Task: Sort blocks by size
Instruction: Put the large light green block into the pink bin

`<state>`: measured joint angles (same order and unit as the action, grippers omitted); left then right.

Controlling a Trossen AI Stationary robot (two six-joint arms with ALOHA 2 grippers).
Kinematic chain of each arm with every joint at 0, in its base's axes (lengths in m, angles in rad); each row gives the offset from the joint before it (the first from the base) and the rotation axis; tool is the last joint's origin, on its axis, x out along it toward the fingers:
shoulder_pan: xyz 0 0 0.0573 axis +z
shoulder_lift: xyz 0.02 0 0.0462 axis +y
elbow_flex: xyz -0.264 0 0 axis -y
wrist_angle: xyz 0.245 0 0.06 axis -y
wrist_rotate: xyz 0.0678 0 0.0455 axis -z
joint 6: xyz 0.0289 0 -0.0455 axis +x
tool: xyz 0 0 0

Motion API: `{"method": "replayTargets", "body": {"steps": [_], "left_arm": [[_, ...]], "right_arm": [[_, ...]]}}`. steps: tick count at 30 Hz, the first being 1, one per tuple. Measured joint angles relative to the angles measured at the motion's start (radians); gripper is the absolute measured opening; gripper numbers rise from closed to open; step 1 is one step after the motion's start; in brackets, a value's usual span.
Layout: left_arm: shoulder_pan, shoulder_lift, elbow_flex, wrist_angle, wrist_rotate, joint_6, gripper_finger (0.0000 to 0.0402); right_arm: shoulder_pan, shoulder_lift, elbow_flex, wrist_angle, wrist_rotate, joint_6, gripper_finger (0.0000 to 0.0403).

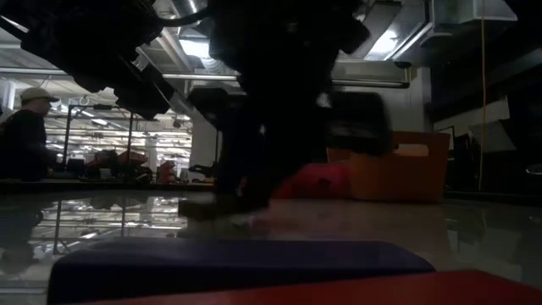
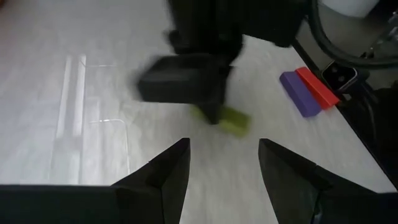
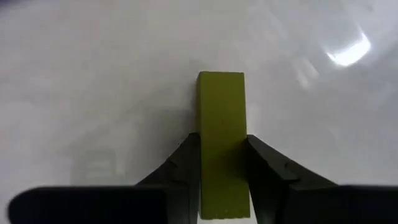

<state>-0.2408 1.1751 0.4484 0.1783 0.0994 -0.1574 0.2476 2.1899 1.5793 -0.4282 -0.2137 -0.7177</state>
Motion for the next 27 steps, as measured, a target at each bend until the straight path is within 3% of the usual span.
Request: {"method": "replayTargets", "body": {"steps": [5,11,17,27], "left_arm": [[-0.024,0.0,0.0,0.002,0.0,0.0,0.0178],[-0.05,0.0,0.0,-0.001,0.0,0.0,0.0178],[-0.071,0.0,0.0,-0.006,0.0,0.016,0.0178],[-0.089,0.0,0.0,-0.012,0.0,0.061,0.0178]], "right_arm": [[-0.048,0.0,0.155,-0.231,0.167,-0.091,0.0114],[-0.135,-0.001,0.316,-0.478,0.386,-0.171,0.0096],[-0.26,-0.004,0.373,-0.649,0.656,-0.18,0.0105],[-0.493,-0.004,0.373,-0.717,0.702,-0.12,0.0102]]}}
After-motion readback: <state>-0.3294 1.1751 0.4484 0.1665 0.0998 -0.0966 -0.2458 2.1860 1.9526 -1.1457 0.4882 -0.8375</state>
